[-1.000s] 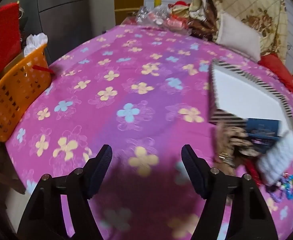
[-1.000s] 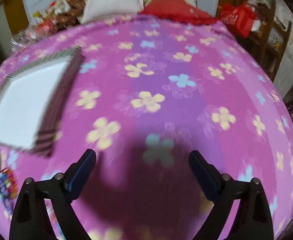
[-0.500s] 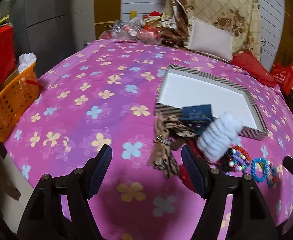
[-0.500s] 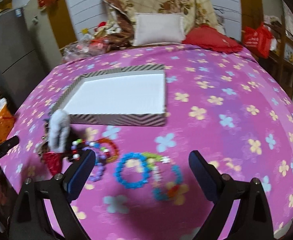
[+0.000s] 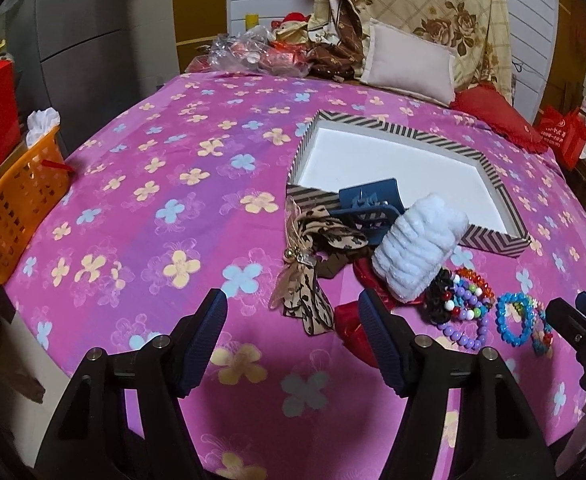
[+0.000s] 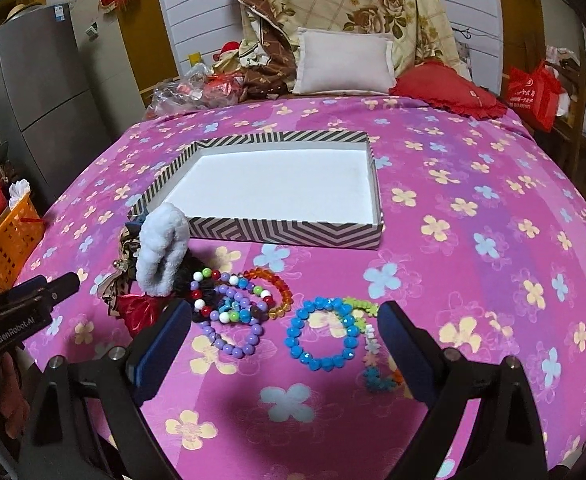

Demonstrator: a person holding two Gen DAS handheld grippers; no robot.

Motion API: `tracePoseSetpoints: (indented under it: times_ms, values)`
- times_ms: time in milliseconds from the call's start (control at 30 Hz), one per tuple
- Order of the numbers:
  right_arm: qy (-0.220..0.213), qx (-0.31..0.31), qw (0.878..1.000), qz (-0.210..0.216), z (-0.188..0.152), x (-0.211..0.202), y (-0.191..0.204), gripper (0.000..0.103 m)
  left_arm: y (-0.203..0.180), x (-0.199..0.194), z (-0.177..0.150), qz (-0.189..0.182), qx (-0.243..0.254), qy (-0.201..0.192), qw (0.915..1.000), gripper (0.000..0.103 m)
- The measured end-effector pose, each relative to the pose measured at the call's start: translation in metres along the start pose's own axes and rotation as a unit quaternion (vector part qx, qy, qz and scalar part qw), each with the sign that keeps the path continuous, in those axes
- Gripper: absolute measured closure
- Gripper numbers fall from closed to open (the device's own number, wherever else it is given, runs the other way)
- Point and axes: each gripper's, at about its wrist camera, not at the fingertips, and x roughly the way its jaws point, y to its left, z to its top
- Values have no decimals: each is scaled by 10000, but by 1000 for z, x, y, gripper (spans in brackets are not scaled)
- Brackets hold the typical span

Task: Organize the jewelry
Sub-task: 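Lower the right tool toward the white fluffy scrunchie while the left tool approaches the leopard-print bow clip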

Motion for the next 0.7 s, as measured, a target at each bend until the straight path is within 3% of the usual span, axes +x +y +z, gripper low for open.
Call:
tracePoseSetpoints:
  times_ms: [700]
  values:
    - [64,-109,9999,-96,-2,7,6,6,-5,1,-2,-34,15,50,10000,41]
